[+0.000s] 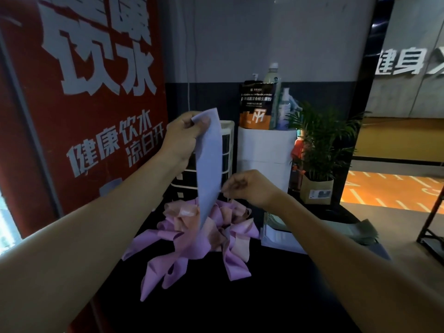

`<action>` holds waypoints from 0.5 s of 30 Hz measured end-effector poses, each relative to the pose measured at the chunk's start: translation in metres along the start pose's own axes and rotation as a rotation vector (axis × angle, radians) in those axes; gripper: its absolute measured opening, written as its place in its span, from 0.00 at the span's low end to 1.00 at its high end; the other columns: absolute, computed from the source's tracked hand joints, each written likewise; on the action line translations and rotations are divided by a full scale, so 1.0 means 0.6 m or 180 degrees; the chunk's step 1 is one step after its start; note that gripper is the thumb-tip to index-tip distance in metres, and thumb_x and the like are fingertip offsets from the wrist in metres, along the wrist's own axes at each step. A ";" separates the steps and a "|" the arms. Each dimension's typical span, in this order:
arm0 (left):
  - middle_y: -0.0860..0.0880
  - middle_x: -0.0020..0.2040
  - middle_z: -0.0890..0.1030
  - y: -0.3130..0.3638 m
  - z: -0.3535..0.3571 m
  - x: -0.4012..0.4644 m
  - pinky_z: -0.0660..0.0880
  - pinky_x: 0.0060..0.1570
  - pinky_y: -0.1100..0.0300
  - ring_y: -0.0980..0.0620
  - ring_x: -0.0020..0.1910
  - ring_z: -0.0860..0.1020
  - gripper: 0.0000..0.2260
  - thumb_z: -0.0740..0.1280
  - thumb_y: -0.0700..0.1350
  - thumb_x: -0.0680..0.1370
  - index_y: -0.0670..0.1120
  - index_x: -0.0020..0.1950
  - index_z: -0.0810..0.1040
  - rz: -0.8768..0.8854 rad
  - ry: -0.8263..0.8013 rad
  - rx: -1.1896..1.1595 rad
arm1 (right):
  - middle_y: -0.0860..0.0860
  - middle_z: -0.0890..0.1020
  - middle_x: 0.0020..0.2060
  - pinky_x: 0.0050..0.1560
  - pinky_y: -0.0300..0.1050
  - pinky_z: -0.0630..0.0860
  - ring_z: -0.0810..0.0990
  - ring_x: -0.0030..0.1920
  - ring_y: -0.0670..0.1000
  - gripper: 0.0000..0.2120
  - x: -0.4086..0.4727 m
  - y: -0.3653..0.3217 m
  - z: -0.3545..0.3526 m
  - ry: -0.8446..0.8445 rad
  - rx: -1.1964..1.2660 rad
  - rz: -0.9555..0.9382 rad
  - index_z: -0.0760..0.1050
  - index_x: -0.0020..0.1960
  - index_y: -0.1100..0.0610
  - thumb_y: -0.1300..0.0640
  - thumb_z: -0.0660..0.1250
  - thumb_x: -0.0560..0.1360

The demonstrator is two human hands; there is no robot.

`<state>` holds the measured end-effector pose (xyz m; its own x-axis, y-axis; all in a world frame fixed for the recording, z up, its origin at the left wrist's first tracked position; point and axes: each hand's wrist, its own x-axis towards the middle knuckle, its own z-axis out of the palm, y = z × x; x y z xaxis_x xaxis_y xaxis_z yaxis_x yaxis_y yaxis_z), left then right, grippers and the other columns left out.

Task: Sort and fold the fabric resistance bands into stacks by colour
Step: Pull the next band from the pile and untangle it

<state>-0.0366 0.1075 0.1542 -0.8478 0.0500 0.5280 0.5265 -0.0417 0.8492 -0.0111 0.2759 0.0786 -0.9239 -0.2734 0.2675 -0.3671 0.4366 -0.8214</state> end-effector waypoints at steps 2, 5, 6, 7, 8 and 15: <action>0.51 0.39 0.78 0.004 -0.007 0.003 0.72 0.39 0.64 0.57 0.38 0.76 0.05 0.62 0.44 0.80 0.49 0.46 0.77 0.0021 0.0103 0.0048 | 0.48 0.80 0.36 0.47 0.35 0.76 0.78 0.35 0.38 0.06 -0.004 0.009 0.001 0.0059 0.0030 0.0025 0.79 0.44 0.60 0.70 0.68 0.72; 0.51 0.39 0.78 -0.001 -0.011 0.001 0.71 0.41 0.63 0.56 0.39 0.74 0.05 0.62 0.44 0.80 0.49 0.45 0.77 -0.0029 0.0058 0.0093 | 0.50 0.79 0.44 0.49 0.34 0.75 0.78 0.45 0.43 0.11 -0.003 0.000 0.003 0.0234 0.0464 0.0033 0.76 0.53 0.59 0.68 0.69 0.72; 0.51 0.40 0.78 -0.004 -0.011 0.000 0.71 0.41 0.62 0.56 0.39 0.74 0.06 0.62 0.43 0.80 0.50 0.45 0.77 -0.0042 0.0036 0.0108 | 0.52 0.79 0.48 0.53 0.37 0.76 0.78 0.49 0.47 0.16 0.000 -0.008 0.005 0.0191 0.0516 0.0024 0.74 0.57 0.60 0.67 0.70 0.71; 0.51 0.40 0.78 -0.006 -0.007 -0.002 0.72 0.41 0.63 0.56 0.39 0.75 0.06 0.62 0.43 0.80 0.50 0.45 0.77 -0.0032 0.0010 0.0114 | 0.54 0.79 0.51 0.56 0.40 0.76 0.78 0.52 0.49 0.20 0.004 -0.017 0.009 0.0100 0.0512 0.0001 0.72 0.61 0.60 0.66 0.71 0.71; 0.51 0.40 0.78 -0.006 -0.003 -0.004 0.72 0.42 0.64 0.57 0.39 0.75 0.07 0.62 0.42 0.80 0.50 0.45 0.77 -0.0029 -0.0013 0.0086 | 0.55 0.79 0.53 0.57 0.42 0.77 0.79 0.53 0.50 0.22 0.007 -0.024 0.015 -0.0004 0.0488 -0.0031 0.71 0.62 0.61 0.65 0.72 0.70; 0.52 0.40 0.79 0.000 -0.011 0.002 0.73 0.41 0.62 0.57 0.39 0.76 0.04 0.63 0.44 0.79 0.50 0.46 0.77 -0.0184 0.0210 -0.0195 | 0.54 0.82 0.46 0.43 0.30 0.77 0.79 0.38 0.38 0.13 0.012 -0.003 0.055 -0.0203 0.0400 0.0156 0.77 0.56 0.68 0.69 0.69 0.72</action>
<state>-0.0382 0.1012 0.1546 -0.8800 -0.0116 0.4748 0.4734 -0.1017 0.8750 -0.0138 0.2448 0.0652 -0.9303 -0.3101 0.1962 -0.3014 0.3410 -0.8904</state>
